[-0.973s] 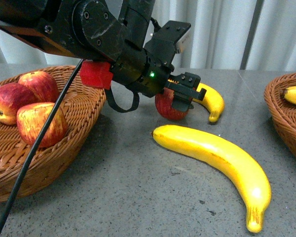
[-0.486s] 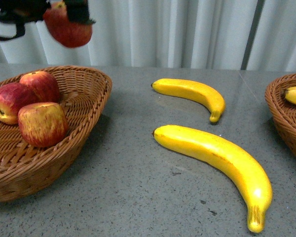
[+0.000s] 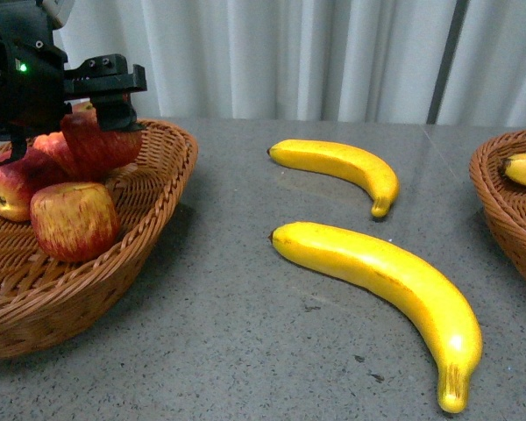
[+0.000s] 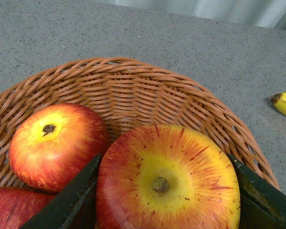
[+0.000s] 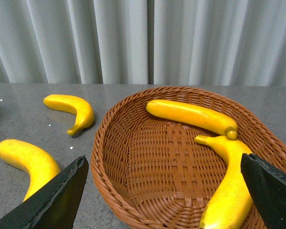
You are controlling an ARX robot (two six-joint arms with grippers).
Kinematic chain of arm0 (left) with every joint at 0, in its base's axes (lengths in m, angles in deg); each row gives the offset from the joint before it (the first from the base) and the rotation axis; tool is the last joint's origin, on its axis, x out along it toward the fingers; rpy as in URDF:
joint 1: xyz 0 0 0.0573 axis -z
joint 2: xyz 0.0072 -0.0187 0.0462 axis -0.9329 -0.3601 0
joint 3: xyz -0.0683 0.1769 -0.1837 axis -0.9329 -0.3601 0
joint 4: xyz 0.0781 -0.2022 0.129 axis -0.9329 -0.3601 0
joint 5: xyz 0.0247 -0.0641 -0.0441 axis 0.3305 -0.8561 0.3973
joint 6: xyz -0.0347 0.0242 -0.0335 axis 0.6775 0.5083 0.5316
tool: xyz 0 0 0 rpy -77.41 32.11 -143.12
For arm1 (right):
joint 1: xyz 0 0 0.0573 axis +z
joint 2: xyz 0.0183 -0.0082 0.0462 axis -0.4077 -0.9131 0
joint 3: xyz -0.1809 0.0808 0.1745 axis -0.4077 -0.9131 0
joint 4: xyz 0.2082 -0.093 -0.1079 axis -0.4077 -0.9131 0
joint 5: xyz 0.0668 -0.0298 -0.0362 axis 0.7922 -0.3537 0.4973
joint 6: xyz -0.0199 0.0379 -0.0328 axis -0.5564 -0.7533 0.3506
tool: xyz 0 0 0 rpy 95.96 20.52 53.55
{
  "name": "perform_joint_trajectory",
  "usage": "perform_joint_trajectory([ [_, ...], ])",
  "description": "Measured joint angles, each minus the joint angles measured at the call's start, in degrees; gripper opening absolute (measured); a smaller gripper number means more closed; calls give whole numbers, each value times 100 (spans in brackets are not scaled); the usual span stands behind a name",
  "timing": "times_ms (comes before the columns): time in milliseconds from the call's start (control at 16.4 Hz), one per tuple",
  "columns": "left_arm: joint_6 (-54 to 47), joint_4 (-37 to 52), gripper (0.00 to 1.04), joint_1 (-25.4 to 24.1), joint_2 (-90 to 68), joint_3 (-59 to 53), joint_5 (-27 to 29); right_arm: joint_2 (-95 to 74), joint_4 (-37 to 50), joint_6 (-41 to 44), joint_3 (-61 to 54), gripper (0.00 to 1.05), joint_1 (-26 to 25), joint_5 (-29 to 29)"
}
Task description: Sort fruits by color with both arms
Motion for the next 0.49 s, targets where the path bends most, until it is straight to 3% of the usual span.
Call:
perform_joint_trajectory([
  [122, -7, 61, 93, -17, 9, 0, -70, 0, 0, 0, 0, 98, 0, 0],
  [182, -13, 101, 100, 7, 48, -2, -94, 0, 2, 0, 0, 98, 0, 0],
  [486, -487, 634, 98, 348, 1445, -619, 4, 0, 0, 0, 0, 98, 0, 0],
])
